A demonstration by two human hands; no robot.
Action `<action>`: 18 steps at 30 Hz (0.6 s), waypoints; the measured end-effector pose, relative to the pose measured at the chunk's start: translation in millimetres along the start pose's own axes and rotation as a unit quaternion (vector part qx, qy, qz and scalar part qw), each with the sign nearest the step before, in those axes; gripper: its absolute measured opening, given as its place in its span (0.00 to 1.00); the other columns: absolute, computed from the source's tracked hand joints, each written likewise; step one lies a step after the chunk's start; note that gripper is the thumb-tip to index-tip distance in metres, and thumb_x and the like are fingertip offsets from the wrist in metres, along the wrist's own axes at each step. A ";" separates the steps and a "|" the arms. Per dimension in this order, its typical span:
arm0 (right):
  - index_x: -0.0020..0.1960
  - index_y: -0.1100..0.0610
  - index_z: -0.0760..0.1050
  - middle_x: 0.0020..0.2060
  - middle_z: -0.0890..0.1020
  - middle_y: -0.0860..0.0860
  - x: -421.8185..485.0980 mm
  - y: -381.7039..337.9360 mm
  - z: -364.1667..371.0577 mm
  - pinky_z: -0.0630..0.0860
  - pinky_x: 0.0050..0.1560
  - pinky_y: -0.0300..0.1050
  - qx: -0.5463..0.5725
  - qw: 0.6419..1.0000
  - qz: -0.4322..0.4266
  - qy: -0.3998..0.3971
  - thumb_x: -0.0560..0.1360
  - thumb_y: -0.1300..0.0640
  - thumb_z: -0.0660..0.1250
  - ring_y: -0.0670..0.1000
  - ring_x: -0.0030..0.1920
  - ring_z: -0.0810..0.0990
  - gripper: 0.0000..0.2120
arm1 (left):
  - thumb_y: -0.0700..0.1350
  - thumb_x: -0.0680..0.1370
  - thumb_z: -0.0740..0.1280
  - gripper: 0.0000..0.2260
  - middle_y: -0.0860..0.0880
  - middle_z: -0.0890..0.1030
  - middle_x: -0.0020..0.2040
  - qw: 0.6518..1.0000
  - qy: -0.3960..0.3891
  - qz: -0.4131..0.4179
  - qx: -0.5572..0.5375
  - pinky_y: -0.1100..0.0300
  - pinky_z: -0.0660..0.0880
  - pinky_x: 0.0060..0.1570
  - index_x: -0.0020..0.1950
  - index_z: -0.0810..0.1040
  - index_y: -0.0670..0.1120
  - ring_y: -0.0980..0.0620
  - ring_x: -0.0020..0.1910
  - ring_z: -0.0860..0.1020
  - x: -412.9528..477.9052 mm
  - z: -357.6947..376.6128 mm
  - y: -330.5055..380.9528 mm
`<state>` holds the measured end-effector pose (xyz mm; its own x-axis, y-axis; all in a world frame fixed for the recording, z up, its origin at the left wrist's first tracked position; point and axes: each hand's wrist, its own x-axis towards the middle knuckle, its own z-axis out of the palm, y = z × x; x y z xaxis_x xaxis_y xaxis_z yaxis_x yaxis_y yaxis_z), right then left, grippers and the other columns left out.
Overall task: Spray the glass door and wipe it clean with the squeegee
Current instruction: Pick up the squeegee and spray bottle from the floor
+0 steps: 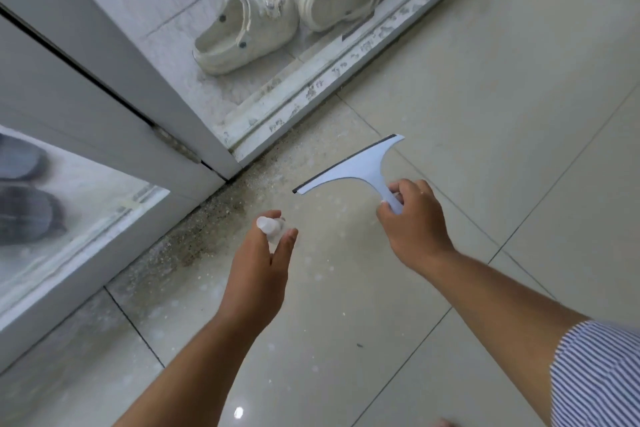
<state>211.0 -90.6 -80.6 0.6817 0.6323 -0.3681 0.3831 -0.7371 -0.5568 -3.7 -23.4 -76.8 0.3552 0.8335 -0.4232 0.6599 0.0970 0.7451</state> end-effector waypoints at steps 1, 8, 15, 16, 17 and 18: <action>0.51 0.56 0.76 0.49 0.73 0.52 -3.4 -10.7 -18.0 0.68 0.41 0.45 0.006 1.000 -0.001 0.005 0.75 0.59 0.64 0.52 0.41 0.74 0.05 | 0.54 0.82 0.62 0.16 0.58 0.76 0.64 1.000 0.000 0.013 0.005 0.57 0.72 0.58 0.66 0.75 0.48 0.55 0.59 0.77 -1.8 -11.1 15.5; 0.54 0.55 0.78 0.48 0.75 0.52 -32.4 -101.3 -157.2 0.64 0.35 0.28 0.073 0.994 -0.037 0.075 0.75 0.59 0.67 0.42 0.39 0.73 0.08 | 0.54 0.82 0.61 0.15 0.59 0.77 0.57 0.995 0.024 0.098 0.018 0.66 0.70 0.52 0.67 0.70 0.51 0.55 0.54 0.77 -32.5 -91.7 152.4; 0.53 0.51 0.79 0.46 0.78 0.51 -98.5 -185.8 -316.0 0.78 0.43 0.47 0.172 0.971 -0.064 0.154 0.76 0.56 0.68 0.49 0.41 0.79 0.06 | 0.59 0.79 0.60 0.13 0.58 0.83 0.49 0.984 0.004 0.165 -0.069 0.63 0.74 0.44 0.55 0.74 0.52 0.61 0.48 0.81 -114.2 -180.2 305.1; 0.52 0.49 0.79 0.46 0.79 0.51 -109.4 -196.4 -337.6 0.79 0.44 0.51 0.188 0.967 -0.069 0.161 0.76 0.56 0.68 0.51 0.42 0.79 0.06 | 0.61 0.78 0.61 0.15 0.58 0.84 0.48 0.982 0.006 0.171 -0.081 0.64 0.74 0.44 0.54 0.76 0.52 0.59 0.49 0.81 -128.1 -193.6 327.2; 0.52 0.48 0.79 0.46 0.79 0.50 -120.0 -206.5 -358.0 0.79 0.45 0.54 0.203 0.962 -0.072 0.167 0.76 0.55 0.68 0.53 0.42 0.80 0.06 | 0.61 0.76 0.63 0.15 0.59 0.84 0.48 0.980 0.014 0.173 -0.100 0.66 0.74 0.43 0.53 0.77 0.53 0.58 0.49 0.82 -142.4 -206.4 347.9; 0.51 0.47 0.78 0.46 0.79 0.50 -131.4 -219.1 -379.4 0.79 0.45 0.54 0.218 0.958 -0.077 0.172 0.76 0.55 0.68 0.54 0.42 0.80 0.06 | 0.61 0.75 0.64 0.14 0.61 0.84 0.48 0.977 0.027 0.179 -0.113 0.69 0.73 0.43 0.53 0.78 0.54 0.59 0.49 0.82 -156.3 -219.3 368.3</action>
<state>274.0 -102.7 372.3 0.8315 0.5546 -0.0313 0.2505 -0.4246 -0.8700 38.6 1.4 376.9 0.4974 0.8626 -0.0924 0.3343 -0.0923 0.9379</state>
